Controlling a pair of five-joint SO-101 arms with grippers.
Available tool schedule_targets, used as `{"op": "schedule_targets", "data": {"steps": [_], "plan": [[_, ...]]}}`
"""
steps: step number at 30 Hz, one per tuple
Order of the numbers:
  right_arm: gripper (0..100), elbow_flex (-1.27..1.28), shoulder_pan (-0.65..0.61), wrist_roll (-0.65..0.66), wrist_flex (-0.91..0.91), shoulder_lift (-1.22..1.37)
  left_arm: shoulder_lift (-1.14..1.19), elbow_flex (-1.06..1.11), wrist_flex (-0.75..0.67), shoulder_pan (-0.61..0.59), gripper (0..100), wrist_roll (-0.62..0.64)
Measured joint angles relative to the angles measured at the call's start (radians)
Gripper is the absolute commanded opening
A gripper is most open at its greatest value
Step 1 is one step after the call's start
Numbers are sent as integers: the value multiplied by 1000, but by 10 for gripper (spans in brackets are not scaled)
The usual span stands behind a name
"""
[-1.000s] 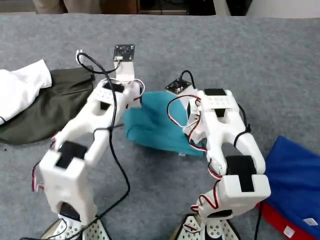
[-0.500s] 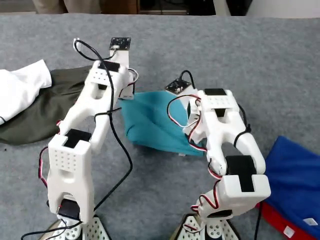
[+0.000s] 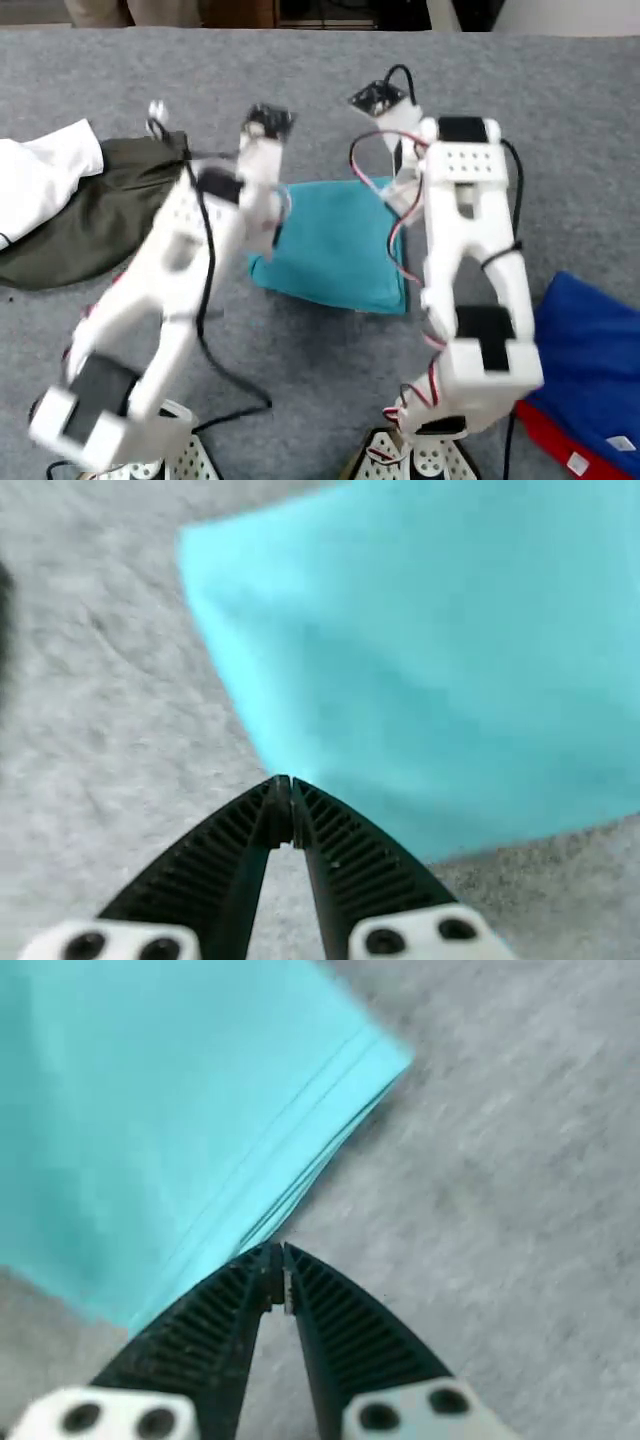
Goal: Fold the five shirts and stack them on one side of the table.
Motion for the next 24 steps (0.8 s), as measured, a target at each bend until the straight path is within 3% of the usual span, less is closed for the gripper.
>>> {"op": "schedule_targets", "data": {"steps": [4,7,17,24], "plan": [[4,-212,0,0,2,226,-153,334,-219,17,20,0],[4,-373,0,0,35,391,-183,468,-304,18,20,2],[4,-904,8,0,175,838,-193,597,-336,74,20,43],[4,-1200,8,0,310,959,-209,597,-331,89,20,43]]}}
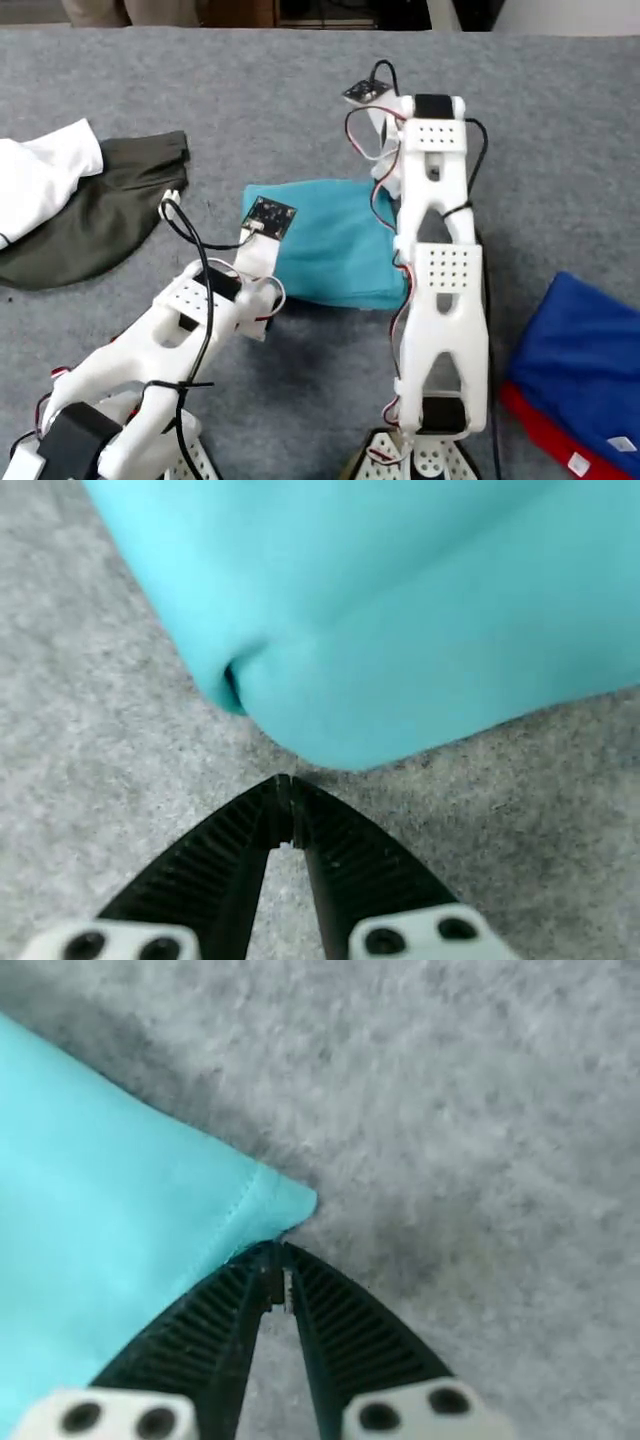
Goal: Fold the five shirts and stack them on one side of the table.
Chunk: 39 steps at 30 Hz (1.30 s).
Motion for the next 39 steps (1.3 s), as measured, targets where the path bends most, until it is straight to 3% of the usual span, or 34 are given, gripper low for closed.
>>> {"op": "schedule_targets", "data": {"steps": [9,14,18,24,39], "plan": [[4,8,0,0,11,-86,-80,-318,226,-132,20,0],[5,126,0,0,11,-224,-71,-290,144,-132,20,35],[5,184,0,0,11,-264,35,-187,3,-114,20,71],[5,210,0,0,-6,-256,199,-181,-97,-57,20,78],[5,201,0,-46,-91,-51,230,-187,110,-49,20,80]]}}
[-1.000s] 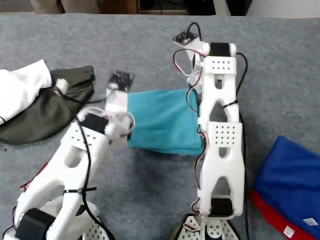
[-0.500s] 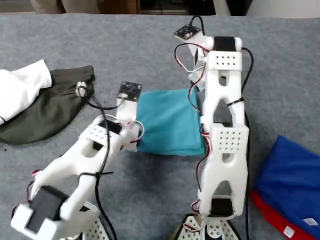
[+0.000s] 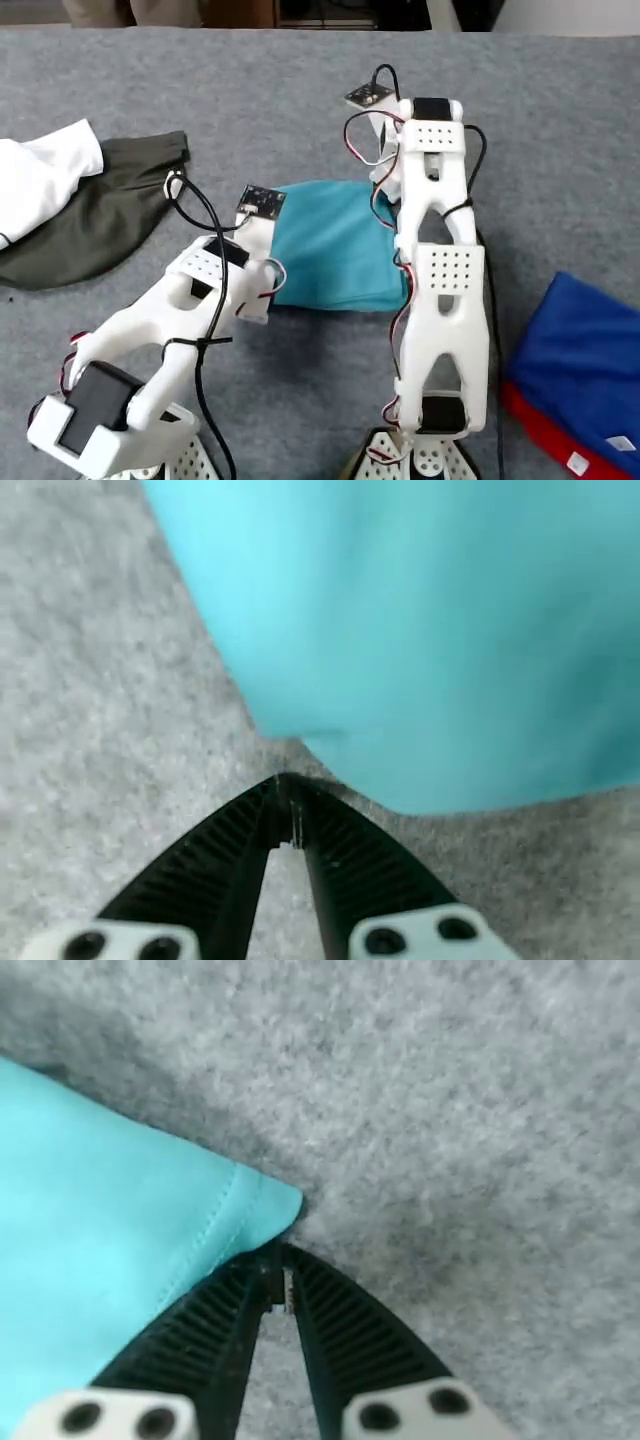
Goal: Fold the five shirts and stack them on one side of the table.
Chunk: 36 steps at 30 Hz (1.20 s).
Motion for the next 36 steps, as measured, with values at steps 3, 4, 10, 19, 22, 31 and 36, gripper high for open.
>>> {"op": "schedule_targets", "data": {"steps": [3,4,10,19,22,31,36], "plan": [[5,-6,-6,0,21,0,0,0,15,2,20,0],[5,-29,-11,0,40,0,0,0,21,2,20,0],[5,-199,-20,0,101,-6,-173,-25,97,-29,20,2],[5,-215,-20,0,104,-170,-419,-75,-61,-92,20,2],[5,-172,-20,-9,106,-253,-347,-63,-227,-97,20,2],[5,431,-20,-12,89,-655,170,-325,-342,-219,20,2],[5,861,-75,-12,-54,-878,388,-445,-342,-247,20,2]]}}
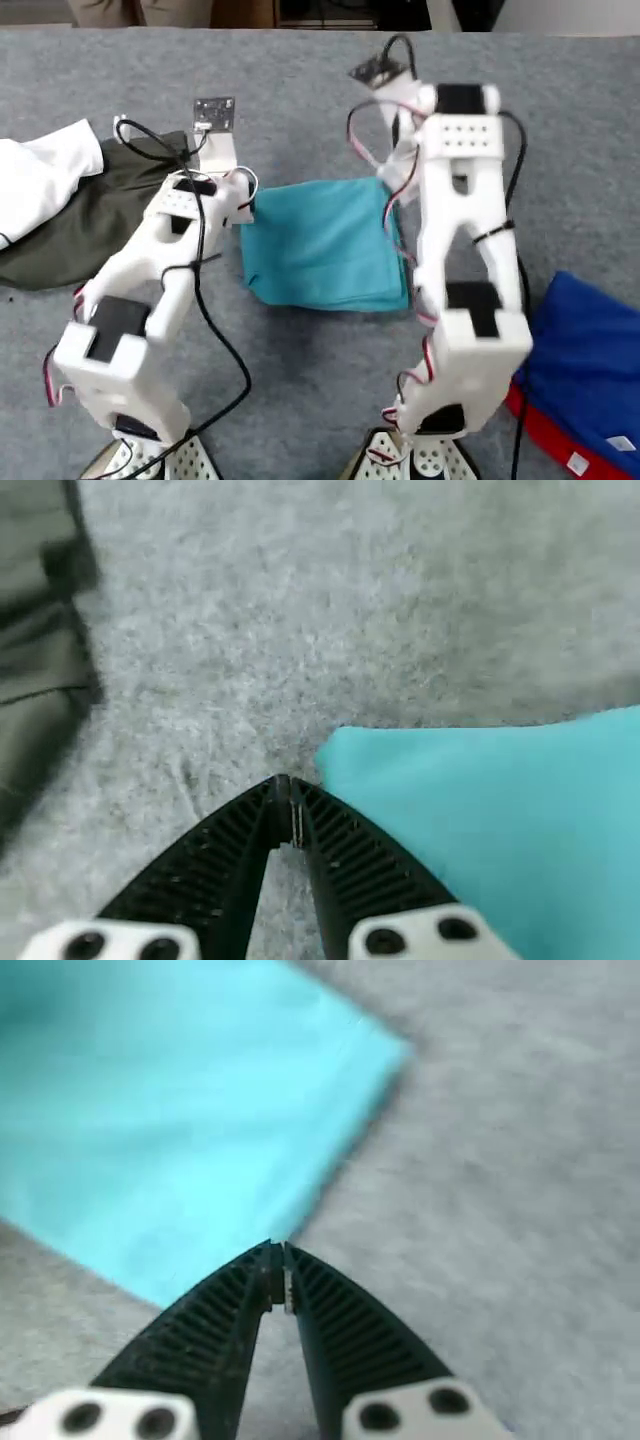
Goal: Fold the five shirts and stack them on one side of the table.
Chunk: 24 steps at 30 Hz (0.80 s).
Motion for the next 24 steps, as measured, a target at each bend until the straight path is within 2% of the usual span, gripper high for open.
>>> {"op": "schedule_targets", "data": {"steps": [7,10,14,21,24], "plan": [[5,410,-265,0,-233,-170,5,-21,-2,-35,20,0],[5,485,-324,-9,-351,-175,5,-21,-8,-43,20,0],[4,551,-379,-107,-460,-175,5,-26,-9,-57,20,14],[4,706,-491,-224,-635,-175,5,-92,-9,-245,20,253],[4,715,-508,-233,-654,-176,5,-97,-9,-281,20,287]]}}
